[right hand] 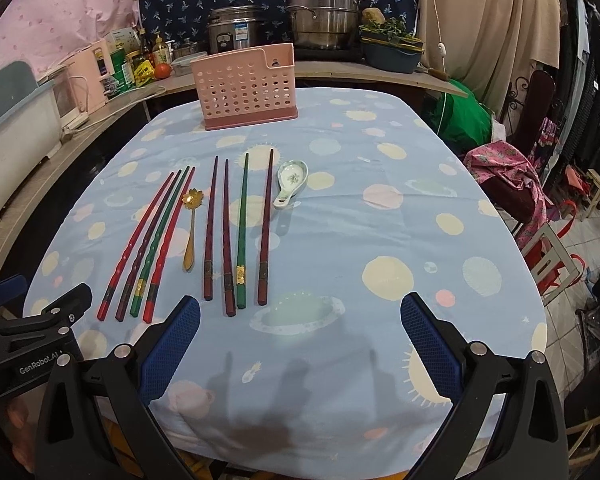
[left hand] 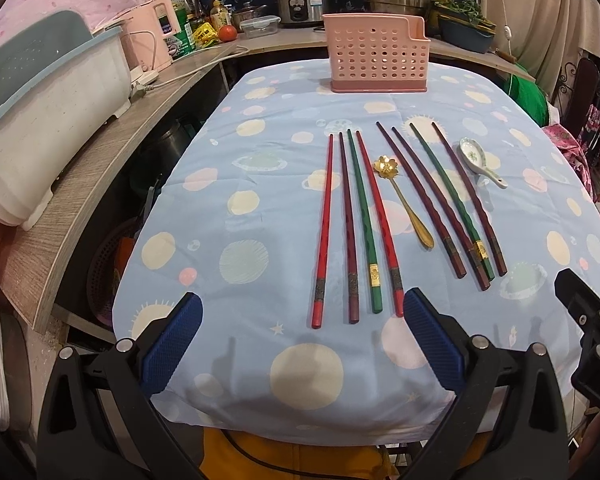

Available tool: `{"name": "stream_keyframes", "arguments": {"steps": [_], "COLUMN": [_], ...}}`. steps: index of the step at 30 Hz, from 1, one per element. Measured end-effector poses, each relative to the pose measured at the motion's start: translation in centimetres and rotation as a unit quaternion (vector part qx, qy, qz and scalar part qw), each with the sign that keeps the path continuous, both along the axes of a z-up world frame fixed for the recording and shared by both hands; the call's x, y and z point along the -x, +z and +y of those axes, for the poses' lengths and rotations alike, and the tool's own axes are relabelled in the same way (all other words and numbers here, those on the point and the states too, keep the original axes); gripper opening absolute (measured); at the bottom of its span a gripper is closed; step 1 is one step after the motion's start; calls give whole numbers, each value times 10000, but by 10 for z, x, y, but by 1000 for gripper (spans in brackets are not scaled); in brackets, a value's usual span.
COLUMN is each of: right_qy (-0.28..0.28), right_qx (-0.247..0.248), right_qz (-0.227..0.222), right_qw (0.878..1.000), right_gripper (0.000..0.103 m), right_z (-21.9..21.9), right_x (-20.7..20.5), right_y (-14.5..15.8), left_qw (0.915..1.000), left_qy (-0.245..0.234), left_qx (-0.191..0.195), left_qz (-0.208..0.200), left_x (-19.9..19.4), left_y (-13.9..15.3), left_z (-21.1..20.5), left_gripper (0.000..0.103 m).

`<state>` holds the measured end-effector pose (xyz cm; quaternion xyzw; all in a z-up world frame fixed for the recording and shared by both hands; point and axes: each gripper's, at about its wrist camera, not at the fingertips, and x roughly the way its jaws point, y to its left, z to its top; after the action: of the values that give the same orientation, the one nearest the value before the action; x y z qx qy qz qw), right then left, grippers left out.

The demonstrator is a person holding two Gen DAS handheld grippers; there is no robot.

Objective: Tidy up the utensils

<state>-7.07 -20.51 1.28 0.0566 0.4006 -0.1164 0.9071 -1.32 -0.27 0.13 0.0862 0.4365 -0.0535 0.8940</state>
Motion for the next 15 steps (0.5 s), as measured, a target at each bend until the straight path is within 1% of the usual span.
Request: {"name": "stream_keyframes", "arguments": {"steps": [15], "right_qy": [117], "right_qx": [31], "right_qz": [-41], "right_qw": [9999], "right_gripper": [96], "right_z": [10], "right_x": [2], "right_y": [4], "left_qw": [10000], "left_qy": [57], "left_qx": [16], "left_qz": [-34], "left_x": [6], "left_y": [4], "left_z": [11], "left_gripper": [96]}}
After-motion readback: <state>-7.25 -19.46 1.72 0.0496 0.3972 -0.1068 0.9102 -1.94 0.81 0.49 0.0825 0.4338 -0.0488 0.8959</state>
